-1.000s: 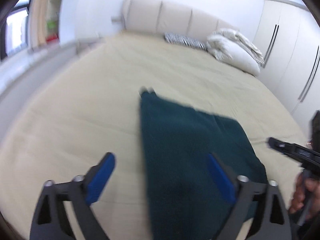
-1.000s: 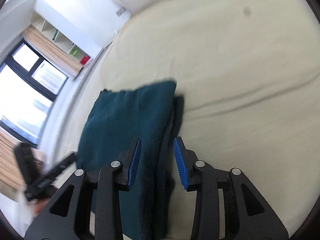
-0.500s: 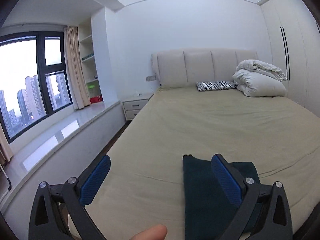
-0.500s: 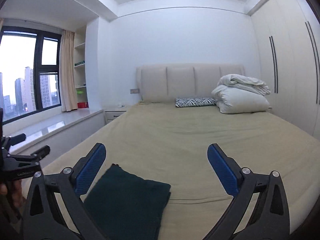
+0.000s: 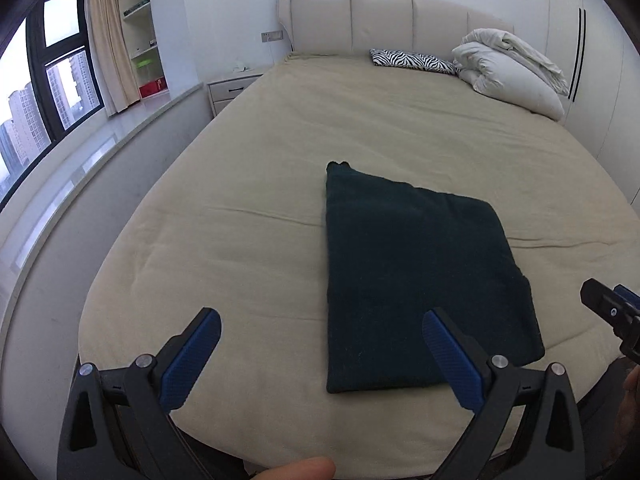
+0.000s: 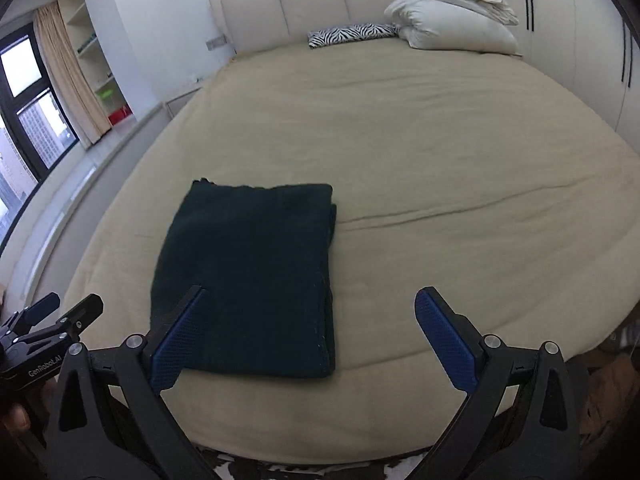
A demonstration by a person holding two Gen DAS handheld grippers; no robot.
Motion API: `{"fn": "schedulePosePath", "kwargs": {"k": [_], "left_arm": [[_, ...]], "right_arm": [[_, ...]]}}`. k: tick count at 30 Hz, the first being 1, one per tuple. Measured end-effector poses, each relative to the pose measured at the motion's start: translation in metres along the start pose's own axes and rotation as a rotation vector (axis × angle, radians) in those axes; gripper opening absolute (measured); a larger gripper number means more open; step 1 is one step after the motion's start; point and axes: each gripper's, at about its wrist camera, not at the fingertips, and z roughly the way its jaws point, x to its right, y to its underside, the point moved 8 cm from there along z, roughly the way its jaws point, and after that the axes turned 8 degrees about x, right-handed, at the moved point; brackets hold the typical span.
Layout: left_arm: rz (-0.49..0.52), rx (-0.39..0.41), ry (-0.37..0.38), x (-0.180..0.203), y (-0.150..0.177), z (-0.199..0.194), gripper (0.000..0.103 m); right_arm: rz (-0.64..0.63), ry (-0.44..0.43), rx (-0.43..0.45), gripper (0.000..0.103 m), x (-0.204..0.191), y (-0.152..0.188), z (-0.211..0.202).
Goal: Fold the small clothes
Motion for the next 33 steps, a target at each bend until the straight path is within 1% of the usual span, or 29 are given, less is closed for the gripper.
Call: {"fn": "schedulePosePath", "kwargs": {"k": [3, 7, 11, 12, 15, 25, 33], "left_arm": [[-0.010, -0.016, 0.011, 0.000, 0.004, -0.003, 0.103], [-0.029, -0.028, 0.011, -0.006, 0.008, -0.002, 0.103], [-0.036, -0.041, 0.019, -0.005, 0.014, 0.001, 0.103], [-0.033, -0.041, 0.019, -0.005, 0.015, 0.002, 0.103], [-0.024, -0.041, 0.019, -0.003, 0.016, 0.003, 0.103], [-0.026, -0.043, 0.023, -0.005, 0.019, 0.005, 0.103], [-0.033, -0.058, 0.032, -0.006, 0.023, 0.009, 0.103]], "right_arm": [[-0.012, 0.006, -0.025, 0.103, -0.003, 0.013, 0.007], [-0.046, 0.029, -0.033, 0.103, -0.011, 0.015, 0.009], [-0.066, 0.037, -0.034, 0.103, -0.012, 0.014, -0.003], [-0.071, 0.039, -0.034, 0.103, -0.012, 0.012, -0.012], [-0.083, 0.038, -0.037, 0.103, -0.015, 0.012, -0.014], [-0.094, 0.045, -0.047, 0.103, -0.020, 0.013, -0.014], [-0.101, 0.051, -0.069, 0.103, -0.024, 0.018, -0.006]]}}
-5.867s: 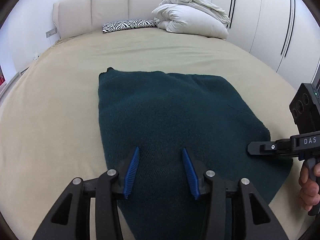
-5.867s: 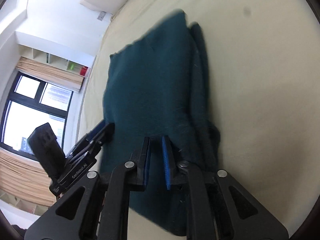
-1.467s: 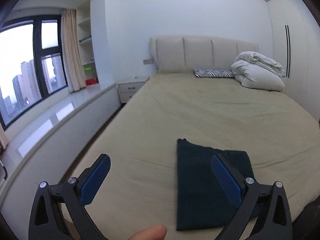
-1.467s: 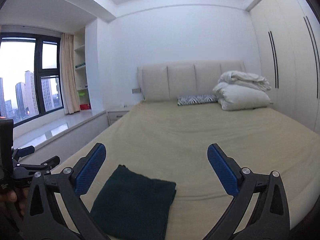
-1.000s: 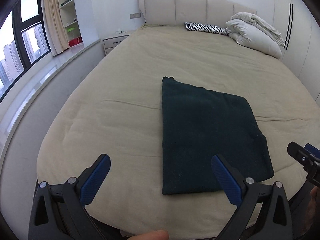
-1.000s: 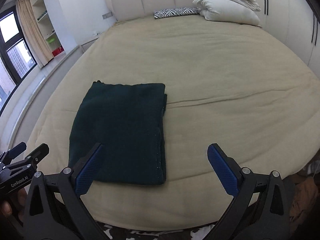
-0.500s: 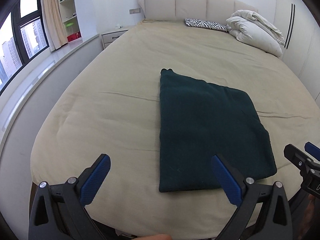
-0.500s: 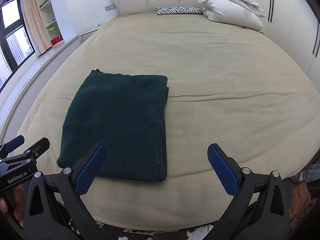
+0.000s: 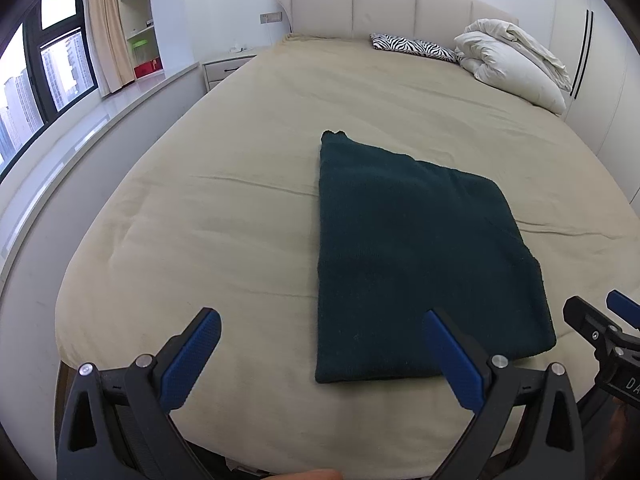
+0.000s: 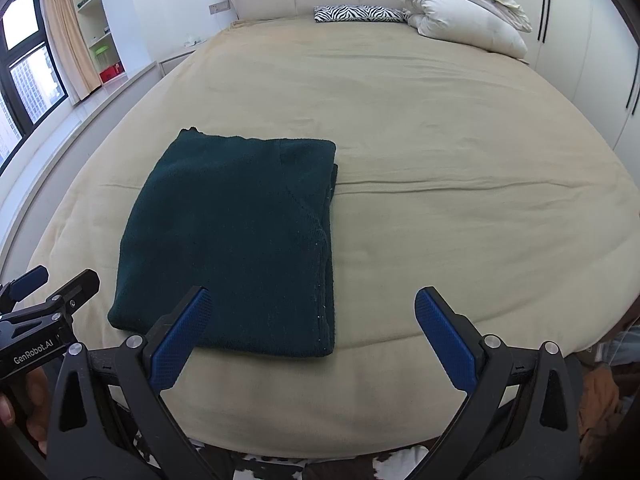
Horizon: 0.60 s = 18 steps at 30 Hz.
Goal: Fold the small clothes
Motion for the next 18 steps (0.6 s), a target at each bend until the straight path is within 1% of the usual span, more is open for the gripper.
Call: {"fn": "schedulePosePath", "kwargs": {"k": [18], "left_arm": [[-0.008, -0.026, -0.005, -0.004, 0.009, 0.011, 0.103]], "right_arm": [[0.003, 0.003, -0.035, 0.103, -0.002, 0.009, 0.015]]}}
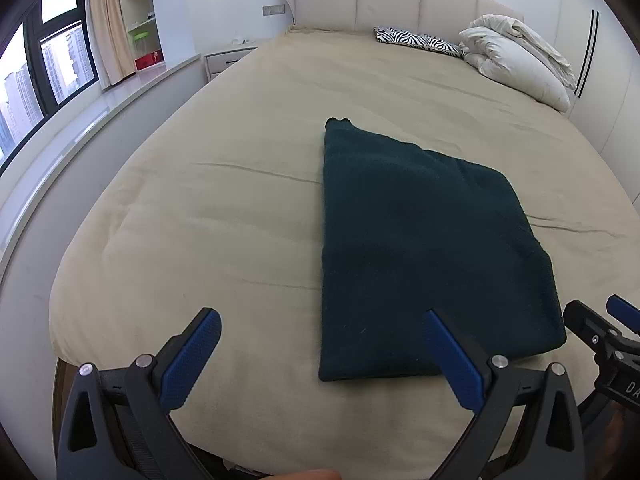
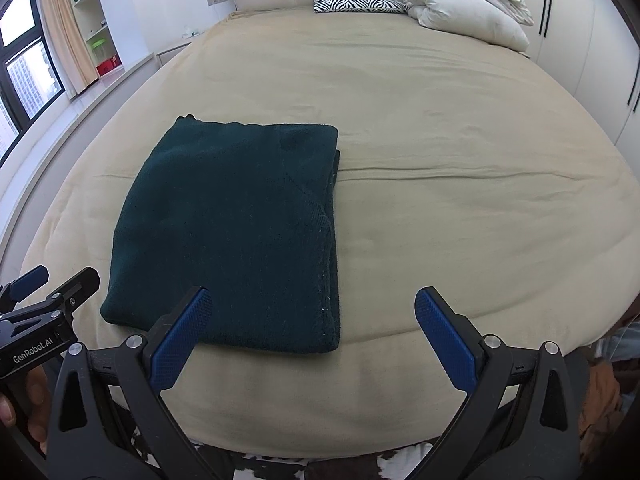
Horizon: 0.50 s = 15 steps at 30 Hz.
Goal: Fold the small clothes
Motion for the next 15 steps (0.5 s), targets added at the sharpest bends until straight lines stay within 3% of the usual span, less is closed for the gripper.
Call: {"fn": "schedulePosePath", "kwargs": {"k": [15], "left_arm": [[0.001, 0.001, -0.009, -0.0014, 0.0029, 0.0032, 0.103]], "right_arm": [[0.006, 0.013, -0.018, 0.103, -0.0019, 0.0070, 0.0082]]}}
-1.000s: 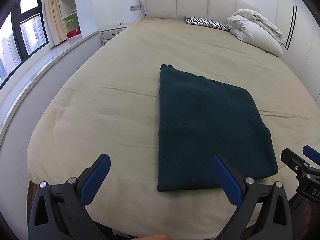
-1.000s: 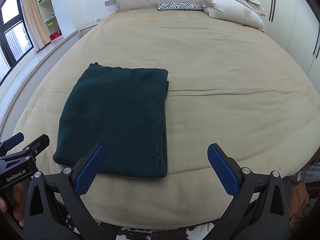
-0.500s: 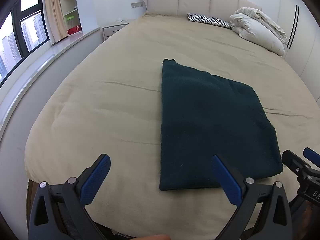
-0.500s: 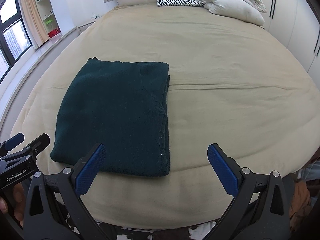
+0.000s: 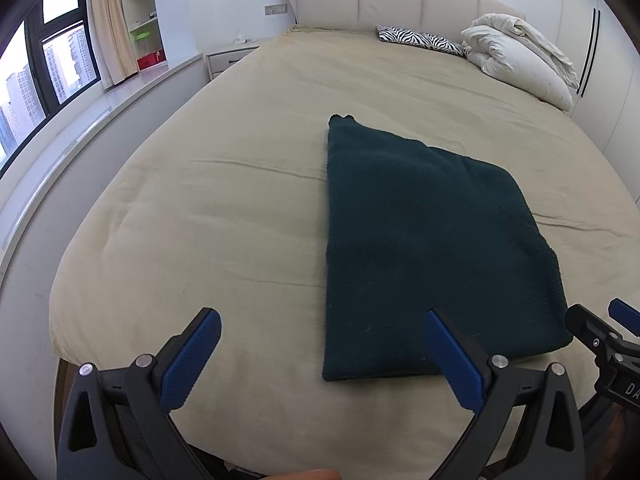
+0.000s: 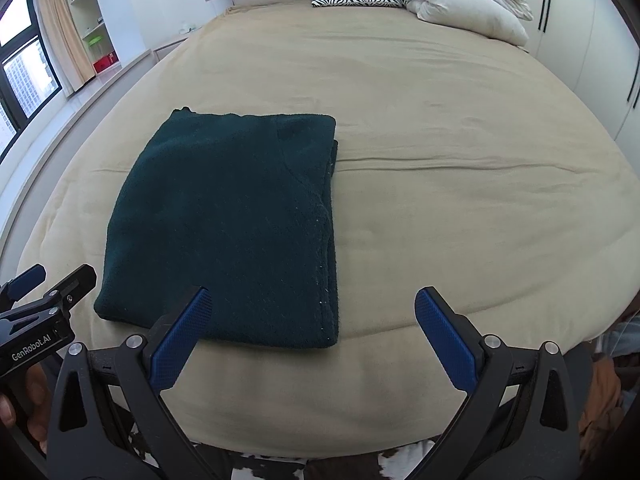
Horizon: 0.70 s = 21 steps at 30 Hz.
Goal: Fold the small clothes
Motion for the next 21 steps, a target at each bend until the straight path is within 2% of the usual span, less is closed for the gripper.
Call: {"fn": "schedulePosePath", "kwargs": {"k": [21], "left_arm": [[0.002, 0.003, 0.002, 0.0005, 0.0016, 0.0000, 0.103]], "right_arm": [[0.008, 0.007, -0.007, 0.103, -0.0018, 0.0038, 0.0022]]}}
